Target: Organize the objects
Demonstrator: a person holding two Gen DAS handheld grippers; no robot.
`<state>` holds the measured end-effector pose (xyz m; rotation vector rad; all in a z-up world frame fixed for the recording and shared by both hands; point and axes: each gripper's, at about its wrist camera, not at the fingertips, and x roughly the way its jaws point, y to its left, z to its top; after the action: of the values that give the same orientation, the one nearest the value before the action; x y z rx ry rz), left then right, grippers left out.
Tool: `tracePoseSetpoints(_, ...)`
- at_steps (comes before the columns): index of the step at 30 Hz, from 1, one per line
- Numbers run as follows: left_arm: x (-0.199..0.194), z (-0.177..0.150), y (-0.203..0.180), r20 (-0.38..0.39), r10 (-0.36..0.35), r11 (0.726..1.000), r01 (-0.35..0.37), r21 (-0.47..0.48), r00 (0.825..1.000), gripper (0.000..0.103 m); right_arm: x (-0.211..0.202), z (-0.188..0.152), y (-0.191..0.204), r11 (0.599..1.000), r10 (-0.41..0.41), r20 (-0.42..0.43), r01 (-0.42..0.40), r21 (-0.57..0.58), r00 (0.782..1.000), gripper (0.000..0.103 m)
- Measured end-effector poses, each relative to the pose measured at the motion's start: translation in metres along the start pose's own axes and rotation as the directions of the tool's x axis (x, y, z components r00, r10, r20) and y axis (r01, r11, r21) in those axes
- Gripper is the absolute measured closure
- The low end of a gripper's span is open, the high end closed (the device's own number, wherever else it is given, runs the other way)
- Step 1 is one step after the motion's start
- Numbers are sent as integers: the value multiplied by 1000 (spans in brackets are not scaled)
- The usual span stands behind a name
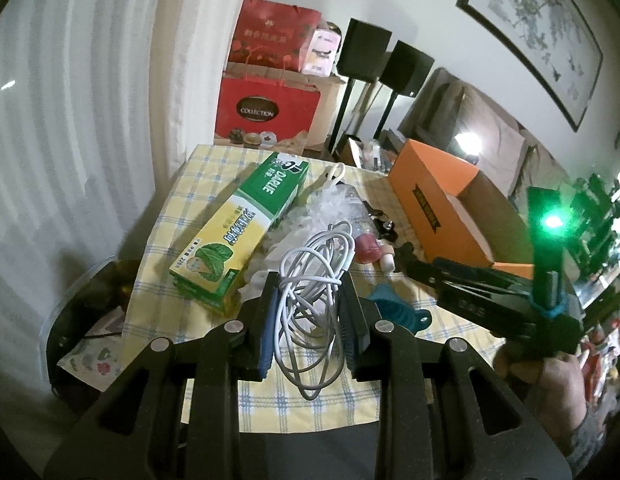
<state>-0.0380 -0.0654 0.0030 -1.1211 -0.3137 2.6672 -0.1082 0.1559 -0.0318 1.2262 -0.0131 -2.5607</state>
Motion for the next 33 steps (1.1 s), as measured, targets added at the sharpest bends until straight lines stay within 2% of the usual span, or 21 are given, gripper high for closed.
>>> tracePoseSetpoints(2, 3, 0, 1, -4, -4, 1000, 4, -2, 1000, 78, 11, 1, -2, 1000, 17, -22, -17, 18, 1000, 68)
tracePoseSetpoints(5, 6, 1, 3, -5, -8, 1000, 8, -8, 1000, 78, 25, 3, -4, 999, 30, -41, -28, 42, 999, 72)
tracePoseSetpoints(24, 13, 7, 17, 1, -31, 999, 31, -40, 1000, 77, 63, 9, -6, 1000, -28, -102, 29, 11, 994, 72)
tracePoseSetpoints(25, 13, 7, 17, 0, -31, 999, 31, -42, 1000, 77, 63, 9, -6, 999, -31, -100, 33, 9, 994, 74)
tracePoseSetpoints(26, 13, 7, 18, 0, -31, 999, 31, -44, 1000, 77, 64, 10, -5, 999, -32, -100, 33, 8, 995, 82)
tracePoseSetpoints(27, 13, 7, 18, -1, -31, 998, 31, -46, 1000, 77, 65, 10, -5, 999, -31, -98, 32, 9, 995, 85)
tracePoseSetpoints(33, 12, 7, 19, 0, -32, 998, 32, -45, 1000, 77, 58, 9, -8, 999, 1, -86, 2, 38, 996, 86)
